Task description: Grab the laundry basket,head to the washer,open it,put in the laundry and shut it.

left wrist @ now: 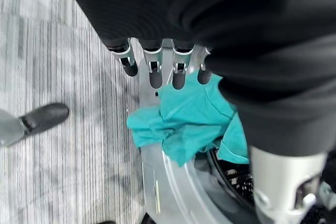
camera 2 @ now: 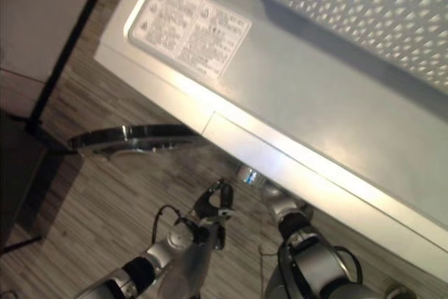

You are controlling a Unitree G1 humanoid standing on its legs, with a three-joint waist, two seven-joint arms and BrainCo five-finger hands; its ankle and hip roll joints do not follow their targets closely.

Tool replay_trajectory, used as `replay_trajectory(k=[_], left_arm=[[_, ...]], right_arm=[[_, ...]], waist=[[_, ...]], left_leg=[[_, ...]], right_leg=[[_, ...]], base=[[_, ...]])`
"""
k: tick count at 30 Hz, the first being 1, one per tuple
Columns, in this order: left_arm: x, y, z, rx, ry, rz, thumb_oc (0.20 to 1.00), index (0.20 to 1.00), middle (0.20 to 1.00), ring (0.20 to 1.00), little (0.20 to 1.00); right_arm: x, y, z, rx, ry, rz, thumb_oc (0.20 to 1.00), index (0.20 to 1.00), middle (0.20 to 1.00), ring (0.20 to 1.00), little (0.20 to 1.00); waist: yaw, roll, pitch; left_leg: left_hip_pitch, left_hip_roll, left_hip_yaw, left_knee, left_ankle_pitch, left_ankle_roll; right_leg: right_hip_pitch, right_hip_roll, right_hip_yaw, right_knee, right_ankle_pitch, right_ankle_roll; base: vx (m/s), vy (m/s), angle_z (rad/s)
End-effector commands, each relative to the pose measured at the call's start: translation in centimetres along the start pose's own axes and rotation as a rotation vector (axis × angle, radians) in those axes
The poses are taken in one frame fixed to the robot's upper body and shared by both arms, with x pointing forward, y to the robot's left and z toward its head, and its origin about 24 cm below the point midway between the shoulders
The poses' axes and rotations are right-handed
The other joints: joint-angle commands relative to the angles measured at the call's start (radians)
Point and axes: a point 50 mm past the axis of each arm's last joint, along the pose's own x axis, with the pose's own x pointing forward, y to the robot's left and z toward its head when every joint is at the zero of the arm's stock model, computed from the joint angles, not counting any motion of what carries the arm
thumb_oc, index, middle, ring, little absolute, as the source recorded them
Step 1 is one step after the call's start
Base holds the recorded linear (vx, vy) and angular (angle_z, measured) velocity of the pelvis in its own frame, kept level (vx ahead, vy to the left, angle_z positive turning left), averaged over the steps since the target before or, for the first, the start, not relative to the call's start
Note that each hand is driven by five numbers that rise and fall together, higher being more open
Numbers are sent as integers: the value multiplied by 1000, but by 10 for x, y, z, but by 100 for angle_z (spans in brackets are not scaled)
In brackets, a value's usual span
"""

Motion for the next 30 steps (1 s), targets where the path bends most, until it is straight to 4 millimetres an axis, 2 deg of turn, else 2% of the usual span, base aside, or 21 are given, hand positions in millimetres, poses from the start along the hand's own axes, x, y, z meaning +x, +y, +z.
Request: replay_trajectory(k=[1,5,7,8,11,12,15,16,18,19,20,21,22,23,24,25,26,27,30], left_arm=[[-3,-9,7,-56,-48,-17,1000,1000,1000,1000,1000],[4,-5,28,-99,-124,-15,1000,1000,1000,1000,1000],[5,-4,36,-138,-156,-9,1000,1000,1000,1000,1000],[6,-3,43,-145,-182,-8,1000,1000,1000,1000,1000],[6,-3,43,-138,-181,-11,1000,1000,1000,1000,1000],[5,-1,40,-128,-173,-6,1000,1000,1000,1000,1000],[4,1,37,-120,-166,1,1000,1000,1000,1000,1000],[3,5,38,-106,-175,5,1000,1000,1000,1000,1000],[2,10,40,-102,-190,17,1000,1000,1000,1000,1000],[2,11,41,-106,-196,21,1000,1000,1000,1000,1000],[1,13,41,-107,-196,26,1000,1000,1000,1000,1000],[1,14,41,-106,-201,29,1000,1000,1000,1000,1000],[1,14,42,-102,-207,26,1000,1000,1000,1000,1000],[0,14,43,-96,-216,21,1000,1000,1000,1000,1000],[-1,15,42,-91,-218,15,1000,1000,1000,1000,1000],[-1,16,43,-87,-224,13,1000,1000,1000,1000,1000],[-1,16,44,-88,-227,14,1000,1000,1000,1000,1000],[-2,18,45,-89,-234,7,1000,1000,1000,1000,1000],[-4,21,44,-100,-240,-1,1000,1000,1000,1000,1000]], right_arm=[[2,15,24,52,-91,5,200,200,200,200,200],[7,18,54,-43,-229,-2,200,200,200,200,200],[9,17,75,-101,-332,-32,200,200,200,200,200],[9,12,109,-189,-503,-98,200,200,200,200,200],[8,1,134,-328,-659,-207,200,200,200,200,200],[9,-10,146,-434,-743,-298,200,200,200,200,200],[8,-20,155,-513,-801,-385,200,200,200,200,200],[7,-40,175,-601,-886,-543,200,200,200,200,200],[5,-58,191,-636,-935,-693,200,200,200,200,200],[4,-62,195,-660,-949,-732,200,200,200,200,200],[3,-65,200,-692,-968,-769,200,200,200,200,200],[2,-68,206,-728,-998,-804,200,200,200,200,200],[2,-70,211,-778,-1017,-831,200,200,200,200,200],[4,-73,217,-843,-1028,-854,200,200,200,200,200],[6,-77,222,-918,-1037,-870,200,200,200,200,200],[7,-79,232,-954,-1050,-888,200,200,200,200,200],[8,-79,233,-954,-1052,-889,200,200,200,200,200],[13,-88,245,-1015,-1024,-927,200,200,200,200,200],[22,-119,261,-1126,-939,-1016,200,200,200,200,200]], waist=[[3,-46,-52],[-12,-52,-66],[-15,-51,-82],[-13,-52,-95],[-13,-53,-112],[-13,-55,-119],[-11,-54,-124],[-6,-54,-128],[1,-54,-132],[3,-53,-126],[7,-53,-128],[12,-52,-134],[20,-50,-132],[25,-46,-123],[33,-47,-131],[40,-44,-132],[39,-43,-131],[55,-39,-135],[83,-35,-145]], left_leg=[[-114,78,0,141,-160,-47],[-248,108,-7,237,-179,-60],[-316,111,-13,278,-192,-57],[-382,109,-21,316,-207,-42],[-436,107,-28,348,-220,-33],[-439,107,-33,344,-222,-31],[-436,109,-32,334,-221,-33],[-443,103,-35,327,-218,-35],[-454,97,-38,326,-218,-38],[-471,89,-37,322,-187,-33],[-476,86,-38,322,-187,-32],[-469,85,-39,322,-215,-36],[-474,82,-39,322,-215,-34],[-495,76,-38,324,-189,-29],[-491,76,-39,324,-214,-34],[-500,74,-39,328,-217,-34],[-502,73,-39,329,-218,-33],[-525,68,-43,330,-212,-34],[-548,55,-54,325,-202,-37]], right_leg=[[-97,-99,117,-86,127,39],[-259,-89,162,40,79,26],[-350,-84,188,106,58,23],[-436,-81,204,164,37,23],[-495,-91,210,214,20,25],[-498,-90,212,215,14,26],[-495,-92,207,214,10,25],[-498,-92,204,220,3,26],[-502,-95,202,219,0,27],[-514,-100,196,210,29,17],[-518,-101,195,209,29,18],[-511,-98,198,216,4,30],[-517,-100,197,217,3,33],[-532,-105,192,214,29,25],[-528,-104,196,221,5,37],[-533,-107,196,226,3,40],[-535,-107,196,227,3,40],[-544,-115,191,229,5,46],[-554,-124,180,233,2,51]], base=[[-64,-51,13],[-44,-25,2],[0,0,0],[-17,26,-8],[8,-12,-7],[27,-20,8],[30,-11,11],[40,-19,1],[-4,-4,4],[-66,28,14],[-2,24,13],[81,11,12],[12,34,8],[8,22,5],[0,0,0],[78,-19,1],[18,6,7],[11,-1,8],[12,-22,9]])
